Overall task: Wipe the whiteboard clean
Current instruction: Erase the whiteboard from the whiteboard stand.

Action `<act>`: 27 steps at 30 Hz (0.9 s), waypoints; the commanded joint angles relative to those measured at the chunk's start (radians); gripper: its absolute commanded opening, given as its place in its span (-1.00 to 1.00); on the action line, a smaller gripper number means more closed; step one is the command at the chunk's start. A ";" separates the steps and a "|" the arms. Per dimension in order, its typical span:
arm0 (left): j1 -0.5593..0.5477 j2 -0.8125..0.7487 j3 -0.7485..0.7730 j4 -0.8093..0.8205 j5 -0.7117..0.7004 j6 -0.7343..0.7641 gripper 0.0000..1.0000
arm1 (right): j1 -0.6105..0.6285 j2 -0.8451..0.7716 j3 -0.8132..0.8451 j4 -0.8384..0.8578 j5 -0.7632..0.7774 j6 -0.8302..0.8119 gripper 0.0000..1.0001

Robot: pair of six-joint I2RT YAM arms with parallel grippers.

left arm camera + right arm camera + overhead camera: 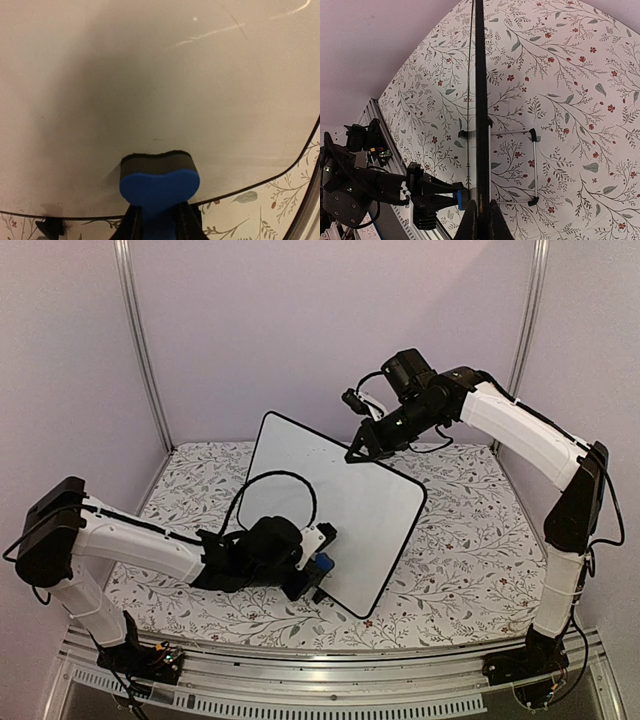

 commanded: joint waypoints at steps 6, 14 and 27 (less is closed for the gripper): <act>0.030 0.015 -0.080 -0.050 -0.002 -0.080 -1.00 | 0.033 0.031 -0.037 -0.073 -0.006 -0.036 -1.00; 0.028 0.034 -0.023 -0.055 -0.006 -0.039 -1.00 | 0.033 0.030 -0.037 -0.074 -0.005 -0.035 -1.00; -0.007 0.015 0.040 0.012 0.012 0.039 -1.00 | 0.033 0.055 0.015 -0.074 -0.013 -0.027 -1.00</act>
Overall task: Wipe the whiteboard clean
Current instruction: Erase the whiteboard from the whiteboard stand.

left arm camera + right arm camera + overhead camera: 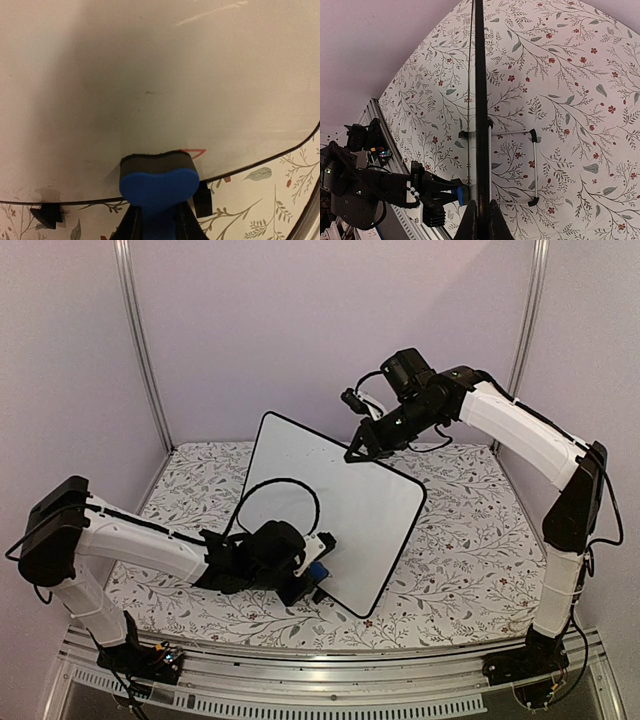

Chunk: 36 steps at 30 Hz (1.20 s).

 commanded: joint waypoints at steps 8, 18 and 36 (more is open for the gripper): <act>-0.013 -0.007 0.027 0.086 -0.021 0.016 -1.00 | 0.032 0.064 0.033 -0.071 -0.003 -0.019 -1.00; 0.013 -0.013 -0.050 -0.004 -0.165 -0.074 -1.00 | 0.033 0.070 0.041 -0.072 -0.003 -0.018 -1.00; -0.061 -0.001 0.019 0.096 -0.057 0.054 -1.00 | 0.032 0.068 0.037 -0.074 -0.005 -0.019 -1.00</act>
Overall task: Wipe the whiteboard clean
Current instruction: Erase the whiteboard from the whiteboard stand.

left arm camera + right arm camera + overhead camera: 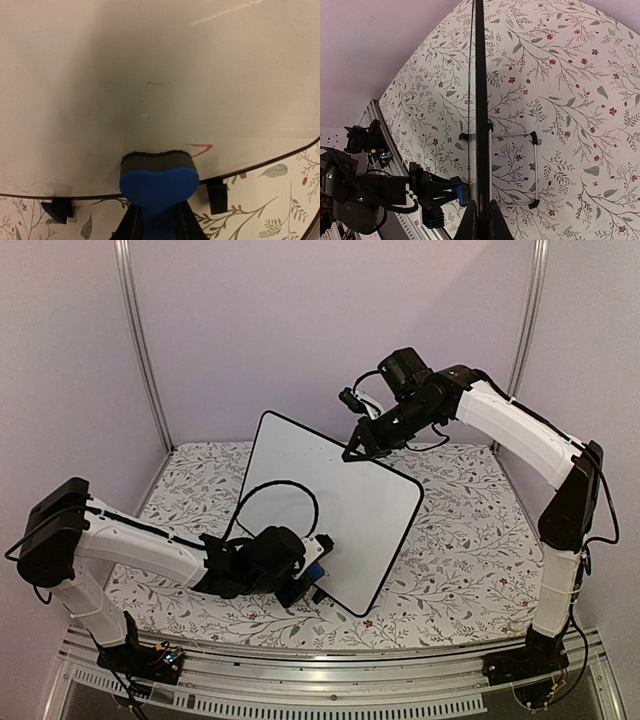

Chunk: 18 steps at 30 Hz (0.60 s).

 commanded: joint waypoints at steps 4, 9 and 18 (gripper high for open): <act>-0.061 0.021 0.053 0.077 0.032 0.051 -1.00 | 0.031 0.042 -0.003 -0.061 -0.004 -0.020 -1.00; -0.056 0.055 0.058 0.048 -0.043 0.026 -1.00 | 0.031 0.042 -0.003 -0.062 -0.004 -0.021 -1.00; 0.009 0.047 -0.004 -0.018 -0.099 -0.062 -1.00 | 0.031 0.039 -0.005 -0.060 -0.002 -0.021 -1.00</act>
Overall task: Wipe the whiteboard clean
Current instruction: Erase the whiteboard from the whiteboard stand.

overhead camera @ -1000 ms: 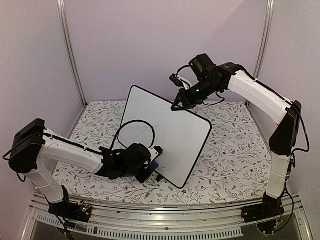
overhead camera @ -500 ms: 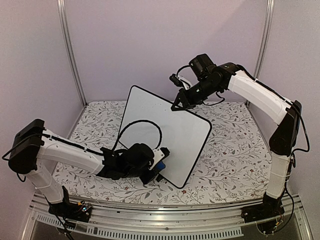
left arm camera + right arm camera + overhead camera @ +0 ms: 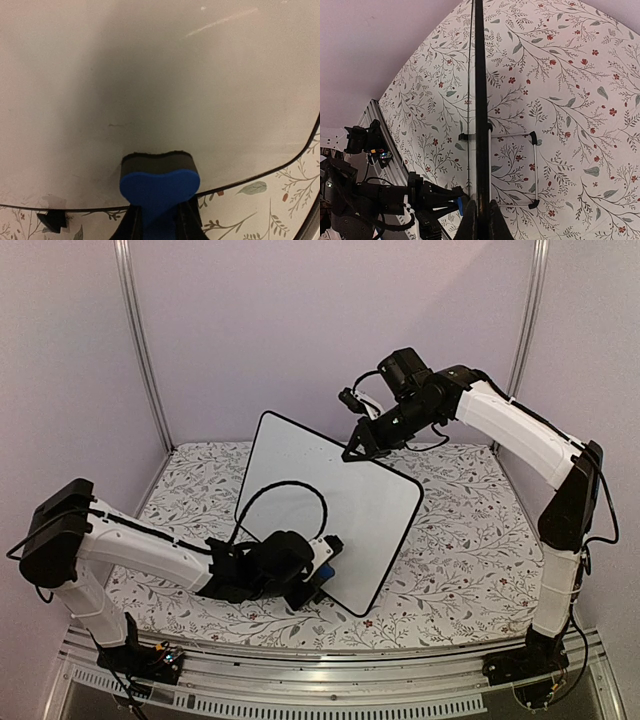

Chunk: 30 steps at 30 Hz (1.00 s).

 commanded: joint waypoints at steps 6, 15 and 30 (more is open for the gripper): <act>0.088 0.027 -0.067 -0.066 -0.070 -0.077 -1.00 | 0.031 0.040 -0.003 -0.062 -0.003 -0.021 -1.00; 0.063 0.007 -0.047 -0.015 0.008 -0.021 -1.00 | 0.031 0.038 -0.005 -0.064 -0.002 -0.020 -1.00; -0.024 -0.010 -0.012 0.011 0.007 0.073 -1.00 | 0.031 0.040 -0.003 -0.061 -0.003 -0.021 -1.00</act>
